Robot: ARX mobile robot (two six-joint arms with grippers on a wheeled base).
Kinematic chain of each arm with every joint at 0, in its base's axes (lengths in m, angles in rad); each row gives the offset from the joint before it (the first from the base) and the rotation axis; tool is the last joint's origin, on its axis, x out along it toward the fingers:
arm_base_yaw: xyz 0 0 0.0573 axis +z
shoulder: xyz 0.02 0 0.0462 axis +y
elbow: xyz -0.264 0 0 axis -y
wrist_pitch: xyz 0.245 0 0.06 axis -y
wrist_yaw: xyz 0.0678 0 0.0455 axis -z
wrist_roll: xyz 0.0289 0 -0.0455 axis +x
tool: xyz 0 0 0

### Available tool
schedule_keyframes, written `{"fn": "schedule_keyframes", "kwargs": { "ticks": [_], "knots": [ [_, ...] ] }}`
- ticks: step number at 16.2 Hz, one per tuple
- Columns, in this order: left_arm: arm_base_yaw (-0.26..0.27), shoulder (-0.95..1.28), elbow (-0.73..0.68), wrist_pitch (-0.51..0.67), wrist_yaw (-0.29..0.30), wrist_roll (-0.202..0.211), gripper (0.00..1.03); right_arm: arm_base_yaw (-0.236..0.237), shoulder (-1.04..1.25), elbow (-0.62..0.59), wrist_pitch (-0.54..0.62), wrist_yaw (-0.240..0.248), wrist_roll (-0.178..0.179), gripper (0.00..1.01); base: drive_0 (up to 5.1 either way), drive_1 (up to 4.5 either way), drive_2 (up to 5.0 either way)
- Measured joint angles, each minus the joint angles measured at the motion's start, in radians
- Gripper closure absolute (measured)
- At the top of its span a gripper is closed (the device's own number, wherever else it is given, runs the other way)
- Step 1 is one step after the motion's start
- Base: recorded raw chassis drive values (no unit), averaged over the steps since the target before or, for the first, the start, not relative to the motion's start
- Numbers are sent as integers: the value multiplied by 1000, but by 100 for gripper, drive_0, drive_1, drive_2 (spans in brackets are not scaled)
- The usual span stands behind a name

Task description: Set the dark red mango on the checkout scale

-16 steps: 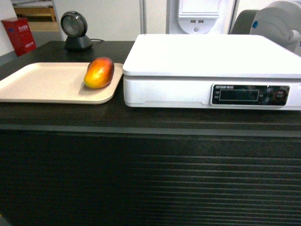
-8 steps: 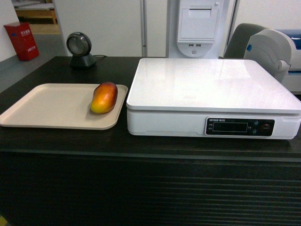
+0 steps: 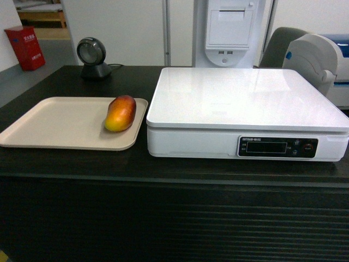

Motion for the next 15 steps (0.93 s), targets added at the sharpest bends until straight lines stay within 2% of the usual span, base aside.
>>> {"fn": "schedule_keyframes", "kwargs": {
  "ticks": [13,14,15],
  "knots": [
    [0,0,0,0,0,0,5,0,0,0,0,0,0,3,0,0,0],
    [-23,9,10,-43,-64,-22,5,0,0,0,0,0,0,3,0,0,0],
    [-87,52,23,-61,-172,-62,5,0,0,0,0,1,0,3,0,0,0]
  ]
}}
